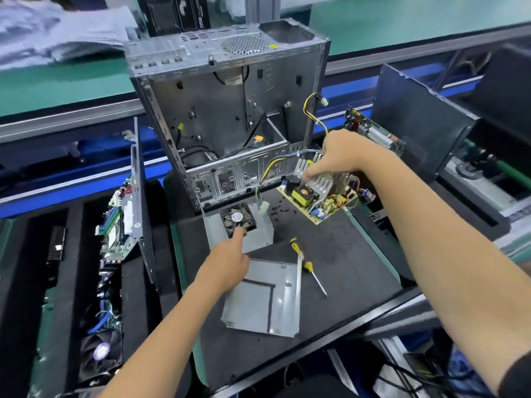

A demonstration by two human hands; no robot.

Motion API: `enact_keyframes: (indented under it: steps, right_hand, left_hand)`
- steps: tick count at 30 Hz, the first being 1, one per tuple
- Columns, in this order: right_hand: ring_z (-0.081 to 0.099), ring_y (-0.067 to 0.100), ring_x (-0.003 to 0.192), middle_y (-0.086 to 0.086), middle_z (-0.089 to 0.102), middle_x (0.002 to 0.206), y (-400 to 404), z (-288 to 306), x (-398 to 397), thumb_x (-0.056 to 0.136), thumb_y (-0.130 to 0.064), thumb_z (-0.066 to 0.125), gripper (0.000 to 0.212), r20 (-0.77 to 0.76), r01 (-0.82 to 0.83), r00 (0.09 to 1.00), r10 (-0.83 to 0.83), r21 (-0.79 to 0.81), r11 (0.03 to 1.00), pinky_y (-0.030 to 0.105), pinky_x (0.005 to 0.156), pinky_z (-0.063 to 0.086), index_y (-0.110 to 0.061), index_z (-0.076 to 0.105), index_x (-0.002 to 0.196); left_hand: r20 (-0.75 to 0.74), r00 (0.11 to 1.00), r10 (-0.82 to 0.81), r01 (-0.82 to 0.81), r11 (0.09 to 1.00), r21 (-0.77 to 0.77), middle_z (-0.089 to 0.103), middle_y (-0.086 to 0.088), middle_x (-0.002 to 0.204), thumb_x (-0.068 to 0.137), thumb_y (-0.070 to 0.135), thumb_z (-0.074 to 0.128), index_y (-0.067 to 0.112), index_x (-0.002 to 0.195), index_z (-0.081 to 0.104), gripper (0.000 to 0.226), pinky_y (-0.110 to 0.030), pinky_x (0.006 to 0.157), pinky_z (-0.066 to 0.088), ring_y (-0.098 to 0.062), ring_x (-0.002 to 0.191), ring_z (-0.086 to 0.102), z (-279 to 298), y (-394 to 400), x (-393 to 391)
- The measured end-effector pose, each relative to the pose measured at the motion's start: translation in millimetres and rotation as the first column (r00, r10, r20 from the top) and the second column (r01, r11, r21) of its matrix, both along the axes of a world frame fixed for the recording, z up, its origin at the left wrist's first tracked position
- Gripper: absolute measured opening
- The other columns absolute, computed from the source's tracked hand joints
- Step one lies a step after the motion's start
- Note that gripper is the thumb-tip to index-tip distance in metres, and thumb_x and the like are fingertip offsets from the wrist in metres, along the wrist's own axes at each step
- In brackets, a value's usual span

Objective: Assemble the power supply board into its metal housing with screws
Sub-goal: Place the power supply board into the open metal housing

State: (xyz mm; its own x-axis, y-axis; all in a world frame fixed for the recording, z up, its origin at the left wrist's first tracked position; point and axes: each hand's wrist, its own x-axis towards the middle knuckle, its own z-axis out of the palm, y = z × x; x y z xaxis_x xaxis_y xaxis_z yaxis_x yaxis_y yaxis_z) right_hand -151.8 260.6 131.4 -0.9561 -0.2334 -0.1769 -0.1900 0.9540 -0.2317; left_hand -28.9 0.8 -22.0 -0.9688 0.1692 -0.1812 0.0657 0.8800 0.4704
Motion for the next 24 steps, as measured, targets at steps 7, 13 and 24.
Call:
enact_keyframes:
  steps: [7,13,24]
  right_hand:
    - [0.038,0.018,0.043,-0.003,0.037,0.042,-34,12,20,0.059,-0.061,0.074,0.061,0.039,0.117,0.993,-0.114,-0.075,0.990,0.025,0.044,0.030,-0.014,0.037,0.047]
    - [0.048,0.018,0.044,0.000,0.049,0.046,-73,20,44,0.063,-0.058,0.074,0.053,0.122,0.147,0.984,-0.128,-0.156,0.977,0.025,0.044,0.033,-0.011,0.050,0.057]
    - [0.055,0.014,0.034,-0.001,0.050,0.046,-116,-4,74,0.058,-0.062,0.072,0.053,0.252,0.126,0.965,-0.073,-0.201,0.971,0.013,0.035,0.032,-0.012,0.054,0.060]
  left_hand:
    - [0.099,0.981,0.166,-0.168,0.986,0.017,0.051,-0.001,0.076,0.088,0.015,0.045,0.014,0.095,0.048,0.007,-0.026,0.050,0.035,-0.022,0.068,0.054,4,-1,8]
    - [-0.010,0.954,0.299,-0.297,0.952,0.075,0.063,-0.008,0.087,0.088,0.028,0.053,0.018,0.102,0.054,0.017,-0.032,0.064,0.046,-0.027,0.079,0.061,25,-26,9]
    - [0.075,0.927,0.368,-0.357,0.804,0.475,0.067,0.003,0.070,0.090,0.012,0.053,0.015,0.085,0.064,0.012,-0.017,0.041,0.044,-0.008,0.046,0.063,37,-44,13]
